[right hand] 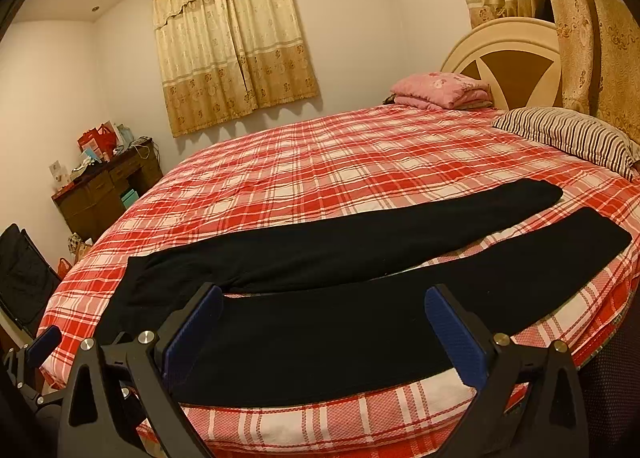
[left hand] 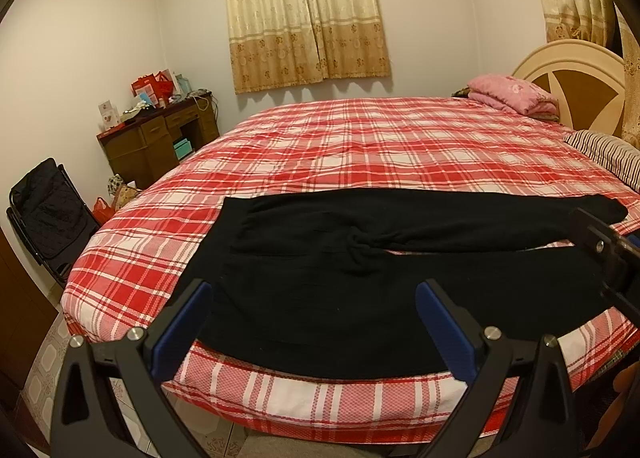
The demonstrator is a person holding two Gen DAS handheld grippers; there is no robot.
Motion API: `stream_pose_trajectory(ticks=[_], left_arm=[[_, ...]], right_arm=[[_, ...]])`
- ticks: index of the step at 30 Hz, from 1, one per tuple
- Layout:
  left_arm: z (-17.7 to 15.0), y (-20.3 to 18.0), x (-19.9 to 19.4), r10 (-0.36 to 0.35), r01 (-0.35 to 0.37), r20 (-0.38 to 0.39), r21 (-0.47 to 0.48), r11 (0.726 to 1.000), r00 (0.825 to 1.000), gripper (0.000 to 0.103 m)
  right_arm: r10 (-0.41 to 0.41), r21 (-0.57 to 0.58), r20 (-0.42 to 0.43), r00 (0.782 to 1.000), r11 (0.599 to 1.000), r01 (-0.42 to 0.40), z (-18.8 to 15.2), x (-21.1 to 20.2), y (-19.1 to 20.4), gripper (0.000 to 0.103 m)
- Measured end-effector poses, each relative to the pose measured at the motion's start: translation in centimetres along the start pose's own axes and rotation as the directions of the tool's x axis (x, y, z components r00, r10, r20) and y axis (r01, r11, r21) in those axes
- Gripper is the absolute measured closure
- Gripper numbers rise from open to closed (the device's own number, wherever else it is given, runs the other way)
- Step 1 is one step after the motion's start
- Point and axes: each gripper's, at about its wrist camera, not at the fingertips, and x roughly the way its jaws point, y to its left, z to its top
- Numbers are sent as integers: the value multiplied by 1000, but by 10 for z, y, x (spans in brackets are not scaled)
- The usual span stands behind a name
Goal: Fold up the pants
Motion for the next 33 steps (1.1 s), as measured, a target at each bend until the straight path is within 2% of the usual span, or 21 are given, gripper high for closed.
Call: stream_pose_trajectory(ticks=[33], left_arm=[[-3, -6, 7, -10, 10, -32, 5, 1000, 999, 0]], right_arm=[[6, -4, -27, 1000, 1000, -6, -6, 9, 0, 1]])
